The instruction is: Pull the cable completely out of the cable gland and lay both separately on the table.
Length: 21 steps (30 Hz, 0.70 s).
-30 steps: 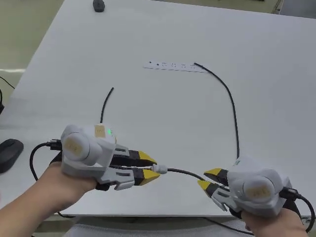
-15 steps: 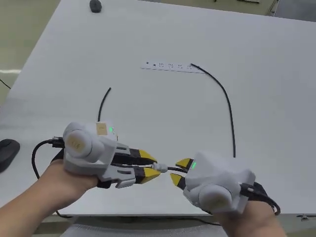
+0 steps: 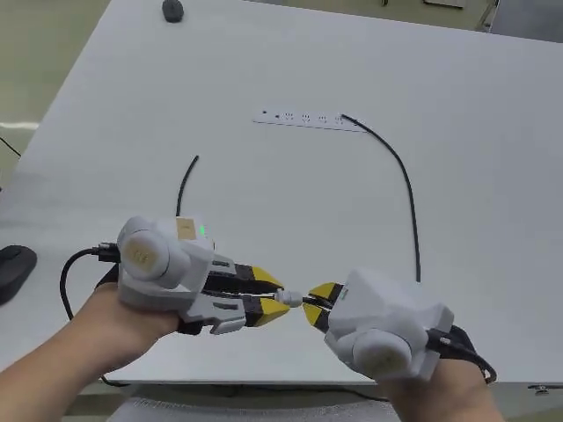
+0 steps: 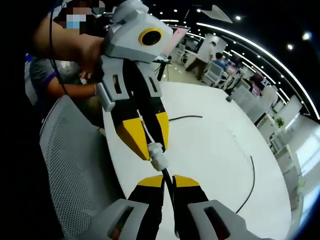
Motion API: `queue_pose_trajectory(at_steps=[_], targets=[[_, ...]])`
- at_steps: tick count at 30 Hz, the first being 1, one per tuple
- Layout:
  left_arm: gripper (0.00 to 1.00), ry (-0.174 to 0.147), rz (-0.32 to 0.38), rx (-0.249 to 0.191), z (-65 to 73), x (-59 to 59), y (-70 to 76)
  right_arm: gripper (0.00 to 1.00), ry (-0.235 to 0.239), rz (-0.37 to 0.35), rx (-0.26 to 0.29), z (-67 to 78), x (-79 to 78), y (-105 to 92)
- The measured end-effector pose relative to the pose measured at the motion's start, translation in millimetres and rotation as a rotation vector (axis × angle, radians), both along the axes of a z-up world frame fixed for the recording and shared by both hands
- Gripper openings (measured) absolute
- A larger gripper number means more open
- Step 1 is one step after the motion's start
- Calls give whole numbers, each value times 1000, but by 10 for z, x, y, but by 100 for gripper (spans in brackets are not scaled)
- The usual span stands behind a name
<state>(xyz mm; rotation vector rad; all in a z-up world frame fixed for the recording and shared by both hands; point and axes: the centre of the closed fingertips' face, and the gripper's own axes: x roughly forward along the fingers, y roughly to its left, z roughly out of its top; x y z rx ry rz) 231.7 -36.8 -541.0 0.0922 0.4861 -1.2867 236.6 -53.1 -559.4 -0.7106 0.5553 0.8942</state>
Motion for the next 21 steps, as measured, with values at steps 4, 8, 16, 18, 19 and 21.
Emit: queue_pose_trajectory(at_steps=[4, 8, 16, 18, 19, 21], targets=[[15, -10, 1, 3, -8, 18, 4, 0, 22, -39, 22, -14, 42, -69], [15, -15, 5, 0, -1, 23, 5, 0, 34, -62, 38, -30, 70, -134], [15, -17, 13, 0, 4, 39, -31, 0, 69, -119, 69, -99, 88, -253], [15, -16, 13, 4, -2, 35, -30, 0, 76, -136, 69, -135, 106, -321], [15, -15, 13, 5, -4, 31, -30, 0, 83, -148, 68, -155, 112, -353], [15, -11, 16, 5, -8, 25, -32, 0, 89, -164, 63, -211, 129, -430]])
